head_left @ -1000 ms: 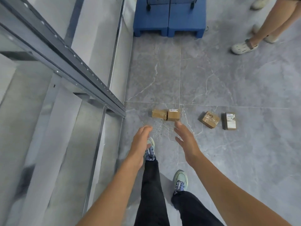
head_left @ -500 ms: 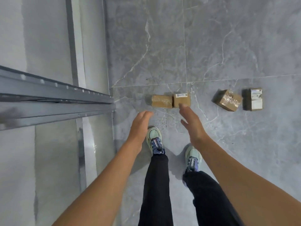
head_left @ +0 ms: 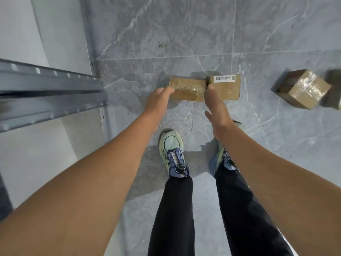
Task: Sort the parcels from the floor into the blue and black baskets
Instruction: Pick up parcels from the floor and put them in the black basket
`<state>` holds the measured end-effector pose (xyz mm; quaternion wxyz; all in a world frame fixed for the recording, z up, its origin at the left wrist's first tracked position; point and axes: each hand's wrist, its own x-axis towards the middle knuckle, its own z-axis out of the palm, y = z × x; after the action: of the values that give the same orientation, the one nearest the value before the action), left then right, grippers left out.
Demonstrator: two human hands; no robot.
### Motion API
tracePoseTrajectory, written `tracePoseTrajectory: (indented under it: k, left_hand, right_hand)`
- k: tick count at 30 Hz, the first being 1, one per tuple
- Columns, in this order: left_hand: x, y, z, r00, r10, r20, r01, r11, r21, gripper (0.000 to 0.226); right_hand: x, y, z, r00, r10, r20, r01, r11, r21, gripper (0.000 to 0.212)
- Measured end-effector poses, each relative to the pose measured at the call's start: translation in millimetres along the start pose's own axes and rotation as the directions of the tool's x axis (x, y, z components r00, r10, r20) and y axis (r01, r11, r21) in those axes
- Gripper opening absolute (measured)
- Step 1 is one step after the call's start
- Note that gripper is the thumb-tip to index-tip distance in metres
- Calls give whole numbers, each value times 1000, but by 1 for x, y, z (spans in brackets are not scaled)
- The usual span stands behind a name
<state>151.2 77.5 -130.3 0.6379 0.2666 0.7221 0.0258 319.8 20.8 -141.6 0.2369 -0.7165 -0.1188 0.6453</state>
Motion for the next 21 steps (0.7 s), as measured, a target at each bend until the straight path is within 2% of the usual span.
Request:
tracePoseTrajectory:
  k: [3,5,8,10,14,16,17,21]
  left_hand:
    - [31,-10,10,1000,-20,-13,20,1000,-3,32]
    - [48,-15,16,999,-25,-27,24,1000,-8,30]
    - [64,-19,24,999,-34,-16,34,999,-13,40]
    - [74,-21,28,999,-41,-18,40,999,-25,43]
    - [89,-23,34,999,-43,-15,42,998,-53,52]
    - [96,-23,36,999,-41,-17,39,997,-72,49]
    - [99,-23,36,999,-39,-16,38,996,-86,49]
    - [102,-20,36,998,-53,-30,47,986,-163,45]
  right_hand:
    - [27,14,0,999,-15,-45,16,999,34,65]
    - [40,18,2,997,-11,-73,14,999,36,60]
    - [55,23,6,996,2,-85,1,1000,27,52]
    - [65,27,8,996,8,-92,-5,999,36,54]
    - [81,27,8,996,8,-92,-8,1000,2,83]
    - [88,26,9,995,18,-98,-19,1000,-9,96]
    - [92,25,10,994,24,-106,-24,1000,0,97]
    - [104,21,9,993,29,-115,-22,998,66,66]
